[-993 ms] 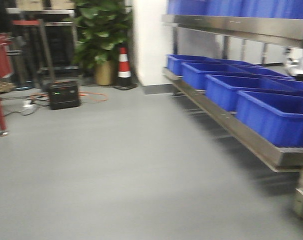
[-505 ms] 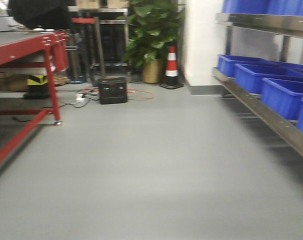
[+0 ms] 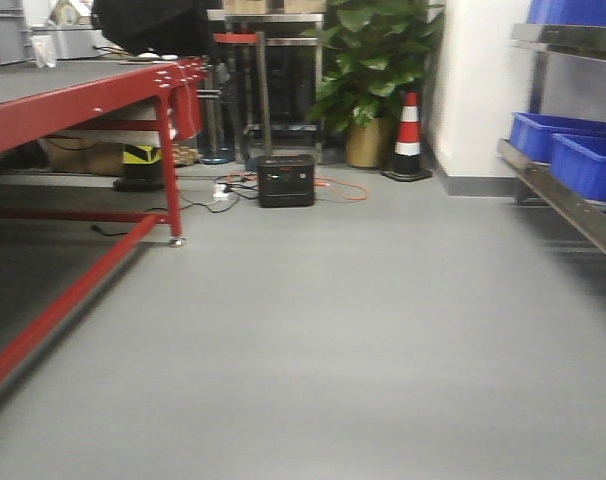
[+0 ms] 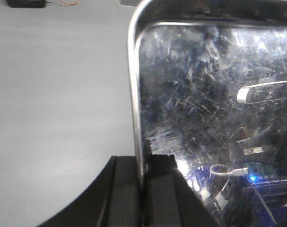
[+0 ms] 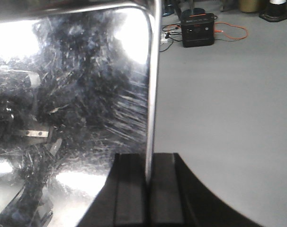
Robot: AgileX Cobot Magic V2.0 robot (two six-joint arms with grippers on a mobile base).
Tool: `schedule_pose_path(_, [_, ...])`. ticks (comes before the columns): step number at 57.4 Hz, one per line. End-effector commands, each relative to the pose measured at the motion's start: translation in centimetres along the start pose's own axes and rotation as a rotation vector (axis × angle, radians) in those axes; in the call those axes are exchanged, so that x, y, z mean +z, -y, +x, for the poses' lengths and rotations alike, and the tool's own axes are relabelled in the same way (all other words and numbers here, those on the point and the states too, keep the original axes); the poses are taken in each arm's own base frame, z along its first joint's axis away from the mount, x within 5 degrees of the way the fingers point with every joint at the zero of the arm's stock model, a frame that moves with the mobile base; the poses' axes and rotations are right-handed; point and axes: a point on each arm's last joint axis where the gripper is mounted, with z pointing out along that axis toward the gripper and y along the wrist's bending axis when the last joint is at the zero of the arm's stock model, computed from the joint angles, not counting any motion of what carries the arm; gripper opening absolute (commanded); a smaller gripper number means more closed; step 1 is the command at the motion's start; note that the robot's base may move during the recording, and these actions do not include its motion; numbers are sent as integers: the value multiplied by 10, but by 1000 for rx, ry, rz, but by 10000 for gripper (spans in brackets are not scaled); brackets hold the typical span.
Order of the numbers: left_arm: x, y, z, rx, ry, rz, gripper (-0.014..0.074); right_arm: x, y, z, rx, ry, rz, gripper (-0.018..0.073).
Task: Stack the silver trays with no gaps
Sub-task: 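Hold the silver tray with both grippers while driving to the other shelf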
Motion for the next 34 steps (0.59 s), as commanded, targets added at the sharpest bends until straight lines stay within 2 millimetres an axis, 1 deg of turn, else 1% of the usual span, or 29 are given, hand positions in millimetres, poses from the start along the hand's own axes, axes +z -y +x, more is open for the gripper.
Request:
schedule_pose_path(1, [-8,1,-6,10,50,13,-20,-6,-1,-9,-16,70,-3,-79])
schedule_pose_path(34, [-8,1,-6,10,50,13,-20,-6,-1,-9,-16,70,-3,-79])
